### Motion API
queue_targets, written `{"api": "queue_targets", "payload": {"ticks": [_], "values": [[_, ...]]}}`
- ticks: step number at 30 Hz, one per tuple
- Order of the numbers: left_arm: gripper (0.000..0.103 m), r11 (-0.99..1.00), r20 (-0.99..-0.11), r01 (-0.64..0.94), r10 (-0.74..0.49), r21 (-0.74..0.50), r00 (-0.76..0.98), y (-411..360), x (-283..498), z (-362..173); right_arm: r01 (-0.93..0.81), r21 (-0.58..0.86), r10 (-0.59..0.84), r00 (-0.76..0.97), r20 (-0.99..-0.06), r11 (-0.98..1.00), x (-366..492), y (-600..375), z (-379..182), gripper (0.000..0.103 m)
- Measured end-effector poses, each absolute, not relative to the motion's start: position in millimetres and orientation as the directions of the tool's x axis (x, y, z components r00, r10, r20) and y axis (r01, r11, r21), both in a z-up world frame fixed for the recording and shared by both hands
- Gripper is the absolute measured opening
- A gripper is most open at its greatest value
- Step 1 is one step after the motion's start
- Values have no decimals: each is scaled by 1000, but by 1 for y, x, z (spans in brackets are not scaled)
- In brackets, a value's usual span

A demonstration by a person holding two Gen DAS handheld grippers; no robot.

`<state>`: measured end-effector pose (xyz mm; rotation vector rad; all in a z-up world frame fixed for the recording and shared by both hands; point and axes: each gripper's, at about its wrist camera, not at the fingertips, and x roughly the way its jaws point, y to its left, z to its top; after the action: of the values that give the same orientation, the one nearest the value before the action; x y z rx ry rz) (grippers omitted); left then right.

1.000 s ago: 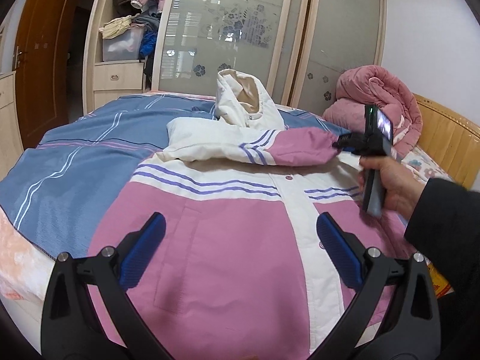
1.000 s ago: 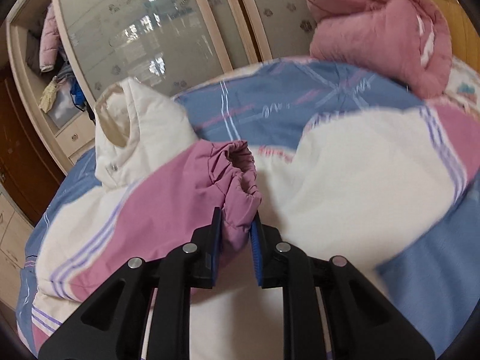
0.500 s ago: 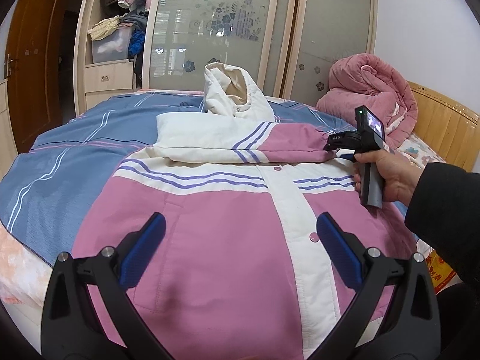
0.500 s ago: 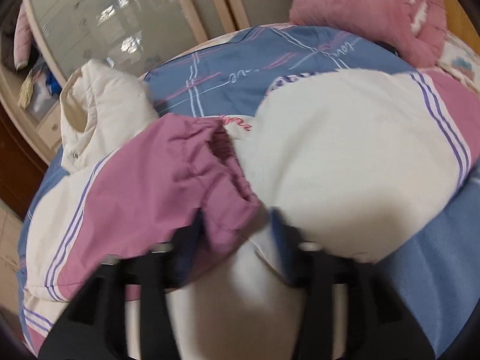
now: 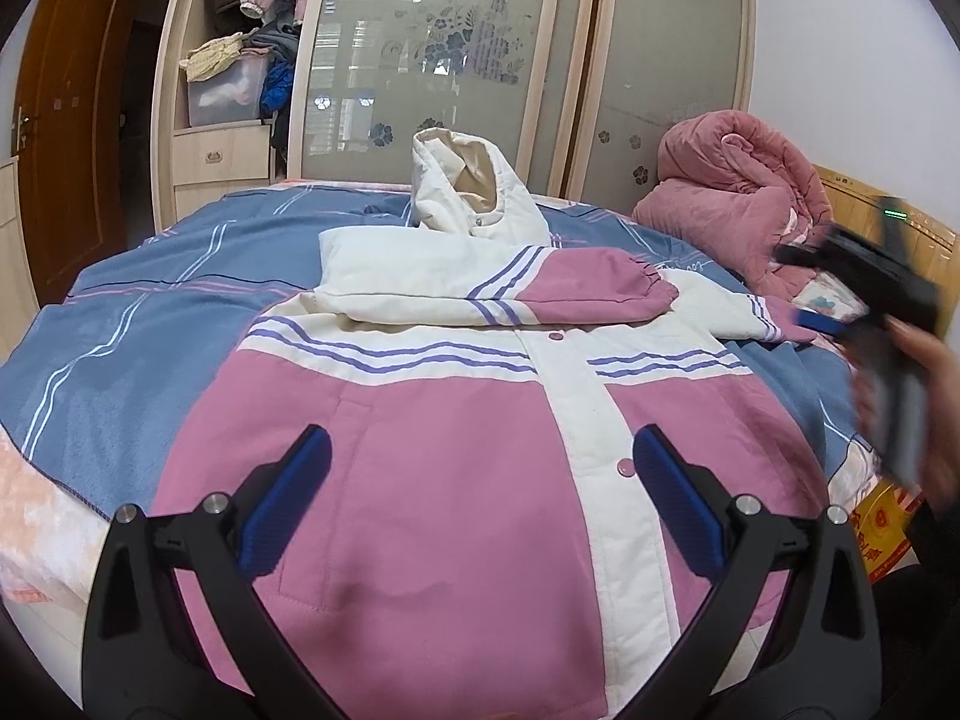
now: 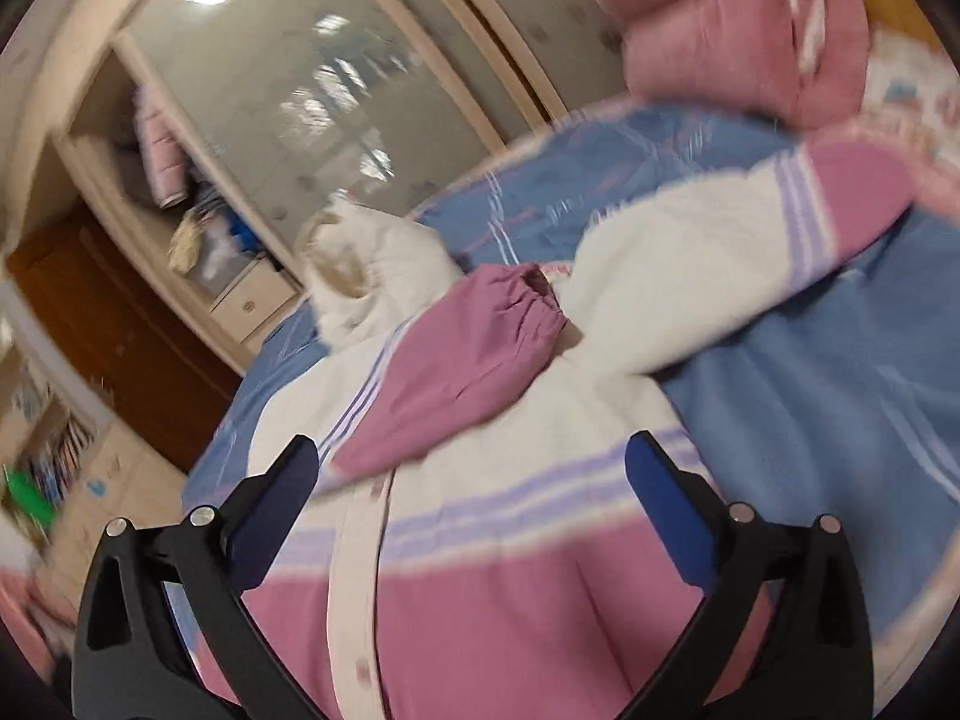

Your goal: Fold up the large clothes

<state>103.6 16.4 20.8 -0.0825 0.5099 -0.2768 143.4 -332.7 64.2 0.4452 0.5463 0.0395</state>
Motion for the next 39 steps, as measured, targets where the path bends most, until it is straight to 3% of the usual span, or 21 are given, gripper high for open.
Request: {"api": "queue_targets", "payload": {"ticks": [5,9,12,16,39], "values": [[101,959,-472,238,-283,-154,835,21,94,21,55,193,27,918,-396,980,37,-291,70,102],[101,958,-467,238,-285,-158,837,27,76,24,84,73,-52,929,-366,994,-6,-274,35,102],[101,958,-461,241,-286,-155,840,30,58,25,62,35,-39,891,-452,997,1,-269,16,102],[101,972,-446,224,-234,-75,864,27,43,27,71,-51,-86,890,-449,996,6,-264,12,102],[101,967,-495,243,-247,-74,833,16,52,15,85,-21,-85,882,-463,996,3,-271,10,102]]}}
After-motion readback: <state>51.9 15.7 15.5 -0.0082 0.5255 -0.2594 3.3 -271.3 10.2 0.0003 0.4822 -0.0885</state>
